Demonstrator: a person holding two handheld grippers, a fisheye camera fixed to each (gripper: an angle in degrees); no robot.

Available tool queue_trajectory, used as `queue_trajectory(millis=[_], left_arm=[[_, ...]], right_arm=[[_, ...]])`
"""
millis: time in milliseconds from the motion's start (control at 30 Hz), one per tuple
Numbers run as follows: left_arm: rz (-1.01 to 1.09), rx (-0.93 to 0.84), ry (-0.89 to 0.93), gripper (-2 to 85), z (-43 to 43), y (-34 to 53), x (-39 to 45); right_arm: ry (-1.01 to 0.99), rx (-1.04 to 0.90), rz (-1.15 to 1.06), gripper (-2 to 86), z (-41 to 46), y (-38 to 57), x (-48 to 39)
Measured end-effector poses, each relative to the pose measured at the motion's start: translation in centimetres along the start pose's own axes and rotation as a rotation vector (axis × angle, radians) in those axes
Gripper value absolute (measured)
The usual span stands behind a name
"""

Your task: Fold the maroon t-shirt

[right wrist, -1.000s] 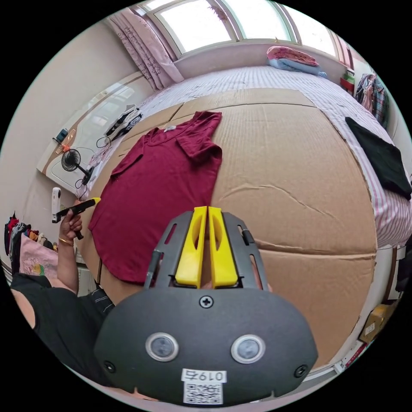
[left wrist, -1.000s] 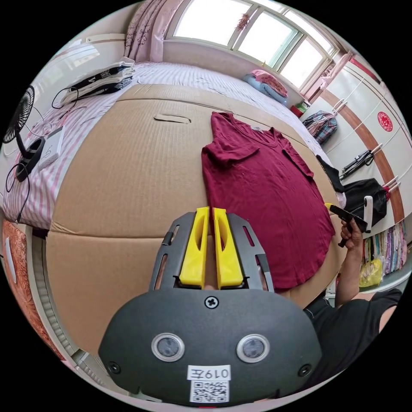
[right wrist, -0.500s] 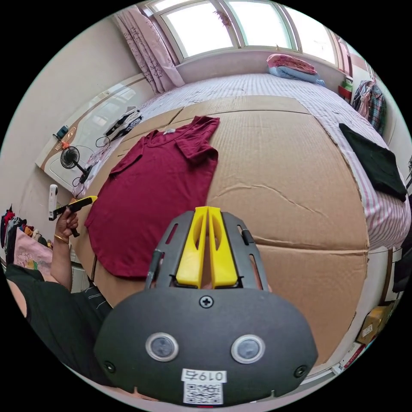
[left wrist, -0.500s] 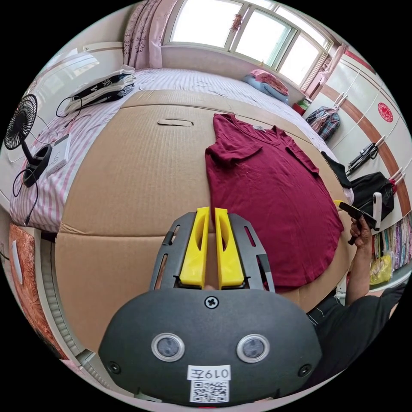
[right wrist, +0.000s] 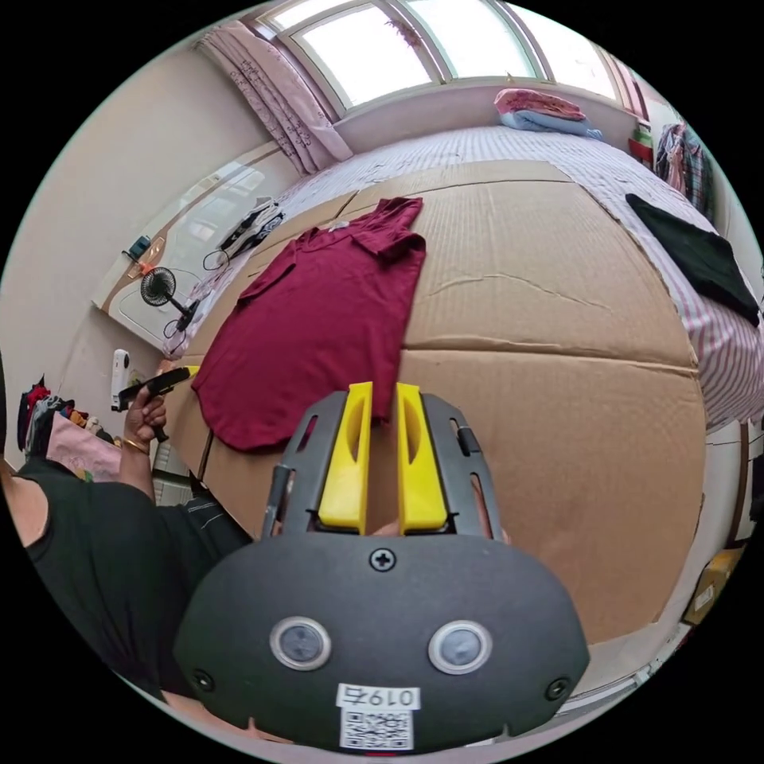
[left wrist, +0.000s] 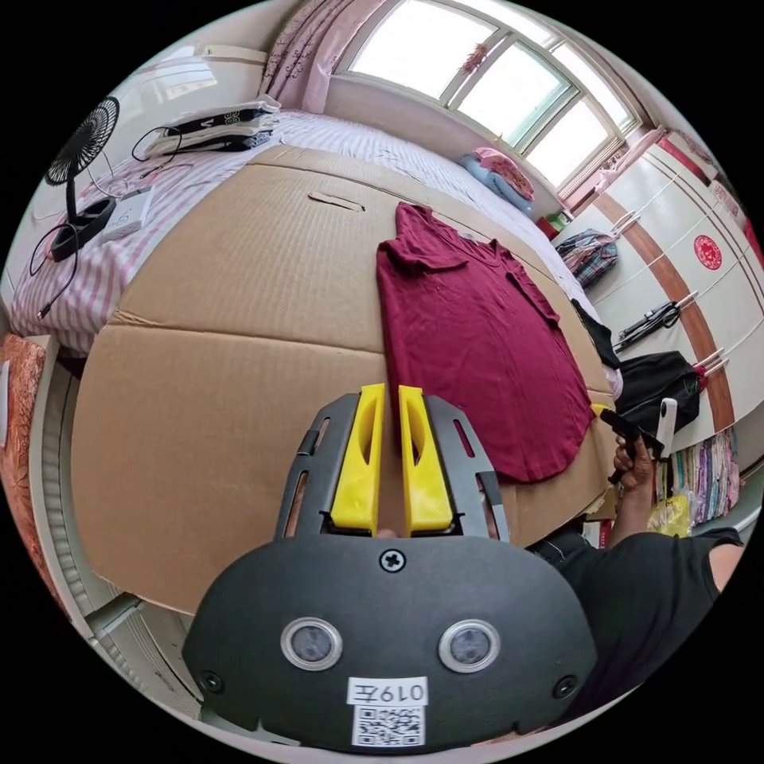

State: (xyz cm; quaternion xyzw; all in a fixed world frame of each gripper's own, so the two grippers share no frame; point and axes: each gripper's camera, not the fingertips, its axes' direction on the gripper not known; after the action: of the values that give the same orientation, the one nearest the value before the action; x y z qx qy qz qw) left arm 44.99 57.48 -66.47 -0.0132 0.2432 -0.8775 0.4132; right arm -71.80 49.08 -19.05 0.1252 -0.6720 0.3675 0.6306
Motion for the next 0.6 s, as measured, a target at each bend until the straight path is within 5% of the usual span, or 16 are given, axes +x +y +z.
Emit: queue_trajectory(millis=[300,433,600], left_arm=[[0.041,0.010,-0.035,1.0,0.0,3.5,3.5],[0.072,0.112,-0.057,1.1,-1.7,6.5,5.1],[0.595,0.299,-0.301,0.9,-2.5,13.9,15.6]], right_arm=[[0.088,0.005,-0.085,0.0,3.5,6.0,-3.5],[0.123,0.162,-0.243,-0.7,2.2,11.9,-6.6],[0.174,0.382,-0.485,-0.9,2.1,19.9,-13.0]])
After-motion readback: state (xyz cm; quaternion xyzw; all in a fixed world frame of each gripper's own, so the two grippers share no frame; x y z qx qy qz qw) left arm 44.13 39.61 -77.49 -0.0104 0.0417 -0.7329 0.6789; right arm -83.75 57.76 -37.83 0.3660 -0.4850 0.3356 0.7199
